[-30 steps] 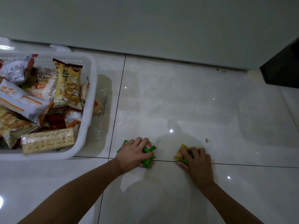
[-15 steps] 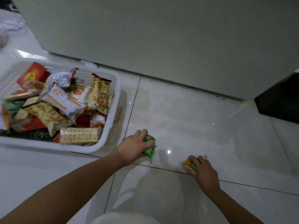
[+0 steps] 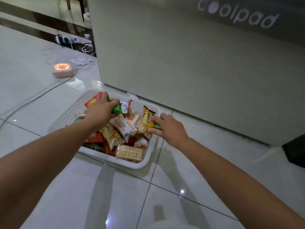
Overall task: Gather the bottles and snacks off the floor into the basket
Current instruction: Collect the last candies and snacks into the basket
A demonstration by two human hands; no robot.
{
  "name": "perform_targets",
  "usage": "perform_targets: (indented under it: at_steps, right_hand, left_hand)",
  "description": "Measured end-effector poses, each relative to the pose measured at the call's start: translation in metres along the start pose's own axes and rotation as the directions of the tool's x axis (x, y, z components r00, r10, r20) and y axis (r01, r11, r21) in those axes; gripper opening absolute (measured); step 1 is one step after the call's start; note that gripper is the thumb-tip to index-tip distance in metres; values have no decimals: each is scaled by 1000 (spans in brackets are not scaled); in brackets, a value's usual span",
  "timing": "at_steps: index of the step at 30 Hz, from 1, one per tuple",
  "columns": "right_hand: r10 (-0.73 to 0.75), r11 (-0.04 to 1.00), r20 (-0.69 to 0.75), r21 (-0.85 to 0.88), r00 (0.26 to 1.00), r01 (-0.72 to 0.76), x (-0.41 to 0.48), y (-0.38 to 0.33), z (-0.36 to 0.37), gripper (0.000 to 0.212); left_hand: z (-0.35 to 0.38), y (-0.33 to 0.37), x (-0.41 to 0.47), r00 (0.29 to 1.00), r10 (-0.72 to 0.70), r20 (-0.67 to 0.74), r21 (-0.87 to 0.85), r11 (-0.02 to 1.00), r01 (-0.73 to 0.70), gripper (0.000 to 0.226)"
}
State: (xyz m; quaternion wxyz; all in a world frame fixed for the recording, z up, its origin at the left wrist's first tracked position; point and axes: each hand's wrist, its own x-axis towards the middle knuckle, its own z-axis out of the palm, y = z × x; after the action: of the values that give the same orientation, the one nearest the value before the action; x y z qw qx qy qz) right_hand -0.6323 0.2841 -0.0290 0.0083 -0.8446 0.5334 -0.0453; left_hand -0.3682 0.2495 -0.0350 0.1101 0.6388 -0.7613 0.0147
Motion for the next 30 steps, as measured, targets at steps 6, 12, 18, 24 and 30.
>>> perform_targets:
  at_steps: [6, 12, 18, 24, 30]
  right_hand:
    - [-118, 993, 30, -24, 993, 119, 48, -74, 12, 58]
    - [-58, 998, 252, 0, 966, 60, 48, -60, 32, 71]
    - [88, 996, 270, 10, 959, -94, 27, 10, 10, 67]
    - [198, 979, 370, -129, 908, -160, -31, 80, 11, 64]
    - [148, 985, 473, -153, 868, -85, -37, 103, 34, 63]
  left_hand:
    - [18, -25, -14, 997, -79, 8, -26, 997, 79, 44]
    - [40, -41, -17, 972, -87, 221, 32, 996, 82, 85]
    - [35, -40, -3, 967, -37, 254, -1, 999, 39, 89]
    - [43, -13, 13, 985, -20, 173, -45, 999, 28, 65]
    - [54, -12, -8, 993, -77, 94, -5, 997, 78, 63]
